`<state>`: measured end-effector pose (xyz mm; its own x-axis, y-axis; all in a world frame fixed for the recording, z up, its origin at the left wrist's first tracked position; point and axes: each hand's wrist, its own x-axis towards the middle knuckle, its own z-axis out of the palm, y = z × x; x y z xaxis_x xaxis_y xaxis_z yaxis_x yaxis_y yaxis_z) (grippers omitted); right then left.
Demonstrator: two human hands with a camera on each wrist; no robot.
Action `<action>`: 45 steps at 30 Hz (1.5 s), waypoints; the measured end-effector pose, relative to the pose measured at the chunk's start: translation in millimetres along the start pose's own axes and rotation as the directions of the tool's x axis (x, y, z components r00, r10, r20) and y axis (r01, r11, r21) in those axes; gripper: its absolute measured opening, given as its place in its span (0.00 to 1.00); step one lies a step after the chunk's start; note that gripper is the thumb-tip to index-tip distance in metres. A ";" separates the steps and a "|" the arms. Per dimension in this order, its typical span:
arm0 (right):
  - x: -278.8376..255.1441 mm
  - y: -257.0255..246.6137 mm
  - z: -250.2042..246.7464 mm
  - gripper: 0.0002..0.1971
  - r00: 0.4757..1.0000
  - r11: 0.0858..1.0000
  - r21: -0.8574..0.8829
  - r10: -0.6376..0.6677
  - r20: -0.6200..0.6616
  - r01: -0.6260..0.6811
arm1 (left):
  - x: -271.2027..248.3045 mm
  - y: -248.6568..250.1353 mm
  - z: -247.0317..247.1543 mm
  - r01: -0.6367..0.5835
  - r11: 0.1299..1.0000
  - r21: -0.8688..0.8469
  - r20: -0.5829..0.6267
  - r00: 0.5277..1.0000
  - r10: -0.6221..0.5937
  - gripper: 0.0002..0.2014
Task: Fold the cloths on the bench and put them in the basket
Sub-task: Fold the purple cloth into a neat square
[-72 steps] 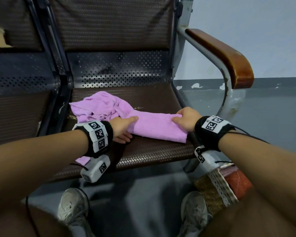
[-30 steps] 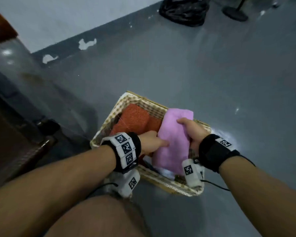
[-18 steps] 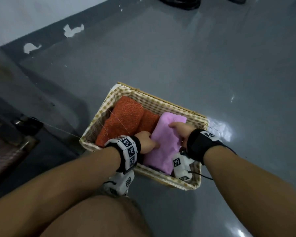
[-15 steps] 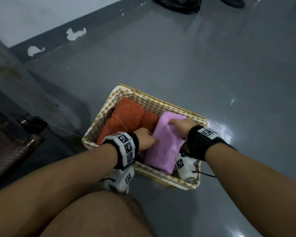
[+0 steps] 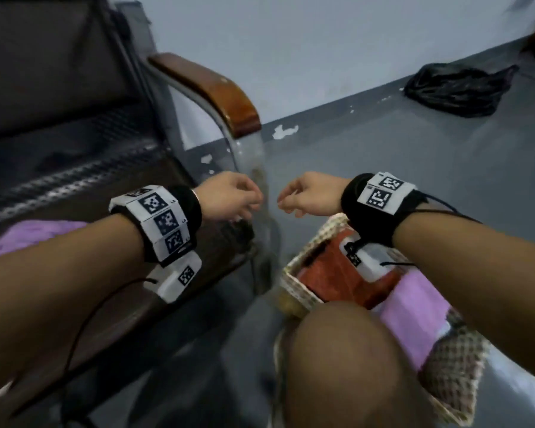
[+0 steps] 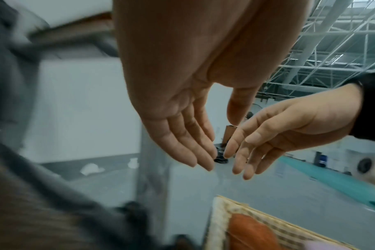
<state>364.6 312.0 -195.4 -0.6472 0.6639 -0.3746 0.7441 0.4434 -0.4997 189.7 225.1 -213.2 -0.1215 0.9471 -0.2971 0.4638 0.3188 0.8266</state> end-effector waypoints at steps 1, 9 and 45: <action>11.0 -28.6 3.6 0.14 0.998 0.997 -0.043 -0.061 0.021 0.062 | -13.3 -11.6 -22.8 0.007 0.999 0.031 -0.051 0.999 -0.006 0.03; 76.3 -203.2 99.5 0.11 0.908 0.926 0.031 -0.374 0.188 0.375 | -131.7 -134.4 -123.9 0.290 0.916 0.278 -0.422 0.893 -0.155 0.03; 99.0 -234.3 134.8 0.05 0.849 0.792 0.307 -0.491 -0.194 0.528 | -140.0 -170.1 -150.9 0.015 0.997 -0.082 -0.474 0.879 -0.053 0.29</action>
<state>103.8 192.7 -220.6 -0.8832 0.4624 0.0787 0.1963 0.5167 -0.8334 -4.6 44.0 -240.1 -0.5473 0.8333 -0.0779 0.3883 0.3354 0.8583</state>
